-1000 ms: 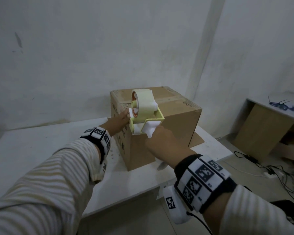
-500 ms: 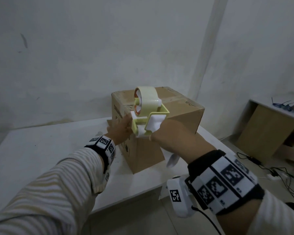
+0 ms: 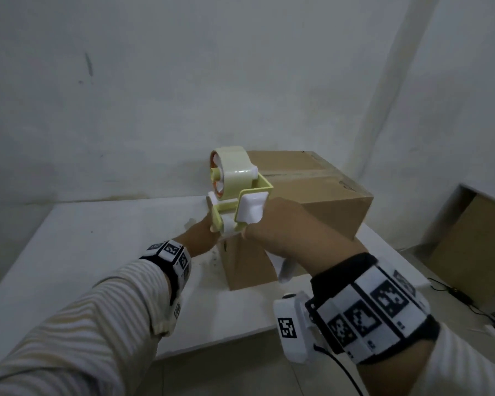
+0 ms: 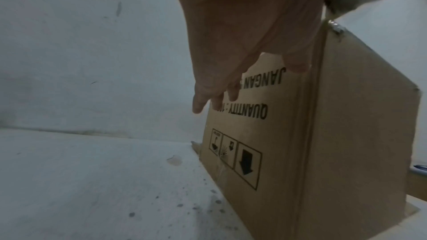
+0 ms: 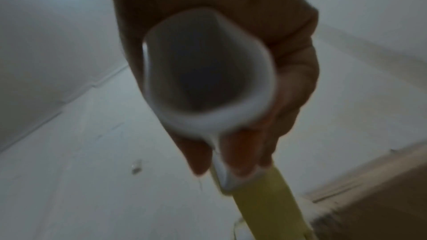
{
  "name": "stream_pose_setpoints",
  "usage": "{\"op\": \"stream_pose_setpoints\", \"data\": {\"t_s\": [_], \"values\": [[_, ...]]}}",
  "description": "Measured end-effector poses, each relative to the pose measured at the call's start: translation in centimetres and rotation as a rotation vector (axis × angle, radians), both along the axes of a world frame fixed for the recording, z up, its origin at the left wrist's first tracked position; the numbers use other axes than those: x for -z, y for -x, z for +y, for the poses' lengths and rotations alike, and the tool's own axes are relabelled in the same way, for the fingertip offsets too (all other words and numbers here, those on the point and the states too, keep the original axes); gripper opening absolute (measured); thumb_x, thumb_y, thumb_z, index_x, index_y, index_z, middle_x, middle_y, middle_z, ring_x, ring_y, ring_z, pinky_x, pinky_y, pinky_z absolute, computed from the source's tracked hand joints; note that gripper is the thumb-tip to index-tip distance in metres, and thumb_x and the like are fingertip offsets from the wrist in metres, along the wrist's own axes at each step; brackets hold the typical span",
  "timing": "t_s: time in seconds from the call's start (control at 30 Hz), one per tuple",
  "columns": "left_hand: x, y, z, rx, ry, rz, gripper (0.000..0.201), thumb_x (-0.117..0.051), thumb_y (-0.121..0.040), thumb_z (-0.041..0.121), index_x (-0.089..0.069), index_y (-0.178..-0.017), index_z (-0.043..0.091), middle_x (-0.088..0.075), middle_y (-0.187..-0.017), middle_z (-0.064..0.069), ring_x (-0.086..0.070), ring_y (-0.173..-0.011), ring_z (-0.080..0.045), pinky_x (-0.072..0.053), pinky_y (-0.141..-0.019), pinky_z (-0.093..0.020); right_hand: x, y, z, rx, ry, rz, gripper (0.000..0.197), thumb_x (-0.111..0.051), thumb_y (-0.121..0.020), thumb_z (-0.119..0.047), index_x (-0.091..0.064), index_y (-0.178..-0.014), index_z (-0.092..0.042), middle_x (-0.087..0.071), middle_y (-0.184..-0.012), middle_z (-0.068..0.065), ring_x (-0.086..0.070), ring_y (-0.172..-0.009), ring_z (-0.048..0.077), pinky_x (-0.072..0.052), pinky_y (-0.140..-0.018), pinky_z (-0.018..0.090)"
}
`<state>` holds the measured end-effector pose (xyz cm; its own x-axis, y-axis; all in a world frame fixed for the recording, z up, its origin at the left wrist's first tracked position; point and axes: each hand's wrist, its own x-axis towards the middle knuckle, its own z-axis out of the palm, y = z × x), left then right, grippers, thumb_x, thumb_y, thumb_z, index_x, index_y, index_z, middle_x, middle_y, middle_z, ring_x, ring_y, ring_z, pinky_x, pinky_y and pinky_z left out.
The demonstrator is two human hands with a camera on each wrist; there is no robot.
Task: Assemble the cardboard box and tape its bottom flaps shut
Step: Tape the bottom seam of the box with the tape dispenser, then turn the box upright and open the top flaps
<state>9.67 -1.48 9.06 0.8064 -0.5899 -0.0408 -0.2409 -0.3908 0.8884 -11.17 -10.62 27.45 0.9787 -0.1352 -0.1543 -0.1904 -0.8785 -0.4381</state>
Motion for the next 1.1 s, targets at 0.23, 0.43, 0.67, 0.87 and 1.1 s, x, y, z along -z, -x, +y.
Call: {"op": "stream_pose_setpoints", "data": {"t_s": [0.23,0.43,0.67,0.87,1.1], "values": [[-0.2,1.1,6.0,-0.129,-0.245,0.183,0.038,-0.062,-0.079,0.052,-0.057,-0.087,0.015,-0.054,-0.122,-0.020,-0.055,-0.094,0.009,-0.034,-0.087,-0.006,-0.5,-4.7,6.4,-0.394,0.198,-0.061,0.008,-0.048,-0.093,-0.019,-0.050,-0.096,-0.012,-0.060,-0.104,0.014,-0.057,-0.085,0.026,-0.046,-0.064,0.031],[3.7,-5.2,13.1,-0.271,-0.535,0.113,0.061,-0.046,-0.096,0.040,-0.027,-0.149,0.016,-0.031,-0.154,-0.009,-0.034,-0.139,-0.025,-0.027,-0.112,-0.033,8.2,-15.9,9.2,-0.089,-0.079,-0.001,0.043,-0.047,-0.092,-0.047,-0.058,-0.112,-0.011,-0.064,-0.109,0.010,-0.061,-0.087,0.025,-0.052,-0.074,0.035],[8.2,-12.0,18.6,-0.395,-0.600,0.157,0.063,-0.042,-0.097,0.039,-0.018,-0.151,0.015,-0.018,-0.159,-0.007,-0.021,-0.145,-0.022,-0.018,-0.116,-0.031,17.2,-26.7,12.8,0.020,-0.113,0.136,0.044,-0.040,-0.093,-0.037,-0.041,-0.127,-0.009,-0.057,-0.122,0.012,-0.058,-0.106,0.031,-0.045,-0.084,0.035],[11.7,-16.4,21.6,-0.379,-0.752,0.162,0.049,-0.044,-0.089,0.043,-0.047,-0.128,0.014,-0.049,-0.134,-0.014,-0.047,-0.122,-0.033,-0.042,-0.101,-0.043,23.4,-32.9,15.0,0.037,-0.043,0.198,0.055,-0.048,-0.089,-0.028,-0.030,-0.138,-0.012,-0.042,-0.135,0.015,-0.047,-0.123,0.032,-0.042,-0.101,0.041],[14.0,-17.4,21.6,-0.508,-0.839,0.006,0.045,-0.045,-0.087,0.034,-0.044,-0.130,0.021,-0.036,-0.142,-0.007,-0.033,-0.131,-0.029,-0.034,-0.103,-0.044,27.6,-35.9,16.2,0.097,0.002,0.139,0.050,-0.052,-0.091,-0.031,-0.034,-0.134,-0.011,-0.046,-0.129,0.013,-0.048,-0.119,0.030,-0.044,-0.095,0.039]]}}
